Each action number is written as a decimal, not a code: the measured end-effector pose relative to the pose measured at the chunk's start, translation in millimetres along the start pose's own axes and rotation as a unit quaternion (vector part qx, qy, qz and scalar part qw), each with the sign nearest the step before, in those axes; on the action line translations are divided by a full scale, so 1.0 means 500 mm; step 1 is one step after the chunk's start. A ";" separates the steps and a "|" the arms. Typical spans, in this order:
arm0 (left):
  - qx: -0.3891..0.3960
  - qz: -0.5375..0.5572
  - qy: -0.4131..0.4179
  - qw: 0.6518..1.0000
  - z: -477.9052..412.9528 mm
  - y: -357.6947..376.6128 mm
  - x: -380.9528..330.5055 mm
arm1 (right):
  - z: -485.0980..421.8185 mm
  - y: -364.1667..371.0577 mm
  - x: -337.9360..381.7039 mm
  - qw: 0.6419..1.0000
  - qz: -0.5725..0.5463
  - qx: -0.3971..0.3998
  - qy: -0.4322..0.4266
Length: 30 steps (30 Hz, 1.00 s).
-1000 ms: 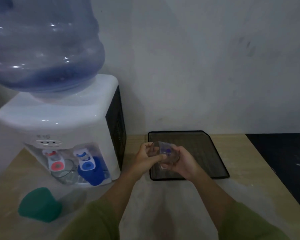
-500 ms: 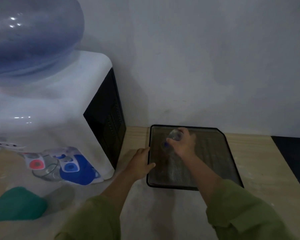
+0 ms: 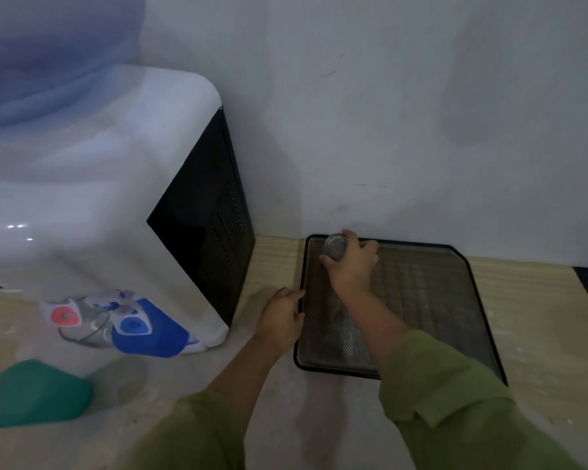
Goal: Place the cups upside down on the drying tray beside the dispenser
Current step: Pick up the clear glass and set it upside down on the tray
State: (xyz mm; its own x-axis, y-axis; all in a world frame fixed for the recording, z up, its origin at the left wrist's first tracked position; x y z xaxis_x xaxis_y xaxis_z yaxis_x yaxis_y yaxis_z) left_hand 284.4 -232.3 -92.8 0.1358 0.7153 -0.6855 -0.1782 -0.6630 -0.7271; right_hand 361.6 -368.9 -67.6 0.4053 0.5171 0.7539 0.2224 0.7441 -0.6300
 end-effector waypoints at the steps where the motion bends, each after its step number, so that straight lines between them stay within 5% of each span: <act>1: -0.001 0.002 -0.001 1.000 0.000 0.000 0.001 | 0.000 0.004 0.002 1.000 0.000 0.000 -0.002; 14: 0.052 -0.013 -0.002 0.999 0.016 -0.013 -0.004 | 0.038 -0.025 -0.003 0.999 -0.007 0.038 -0.016; 20: 0.010 -0.004 -0.049 0.999 0.102 -0.053 0.019 | 0.116 -0.048 0.000 0.994 0.042 -0.004 -0.104; 30: -0.128 0.007 -0.166 0.978 0.299 -0.132 0.123 | 0.272 -0.016 -0.011 0.981 0.084 0.091 -0.150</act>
State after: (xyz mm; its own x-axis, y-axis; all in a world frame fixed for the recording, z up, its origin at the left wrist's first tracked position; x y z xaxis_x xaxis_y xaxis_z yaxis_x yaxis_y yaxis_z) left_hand 158.6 -111.6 -81.1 -0.1970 0.7097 -0.6764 0.0784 -0.6763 -0.7324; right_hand 237.2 -320.0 -41.4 0.1378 0.7192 0.6810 0.0028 0.6873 -0.7264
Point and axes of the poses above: each hand's wrist, its own z-axis away from the middle knuckle, its own y-axis out of the palm, x = y × z, the point moved 3 cm from there along -z, towards the middle knuckle, and after that the axes turned 9 degrees about y, right-handed, at the moved point
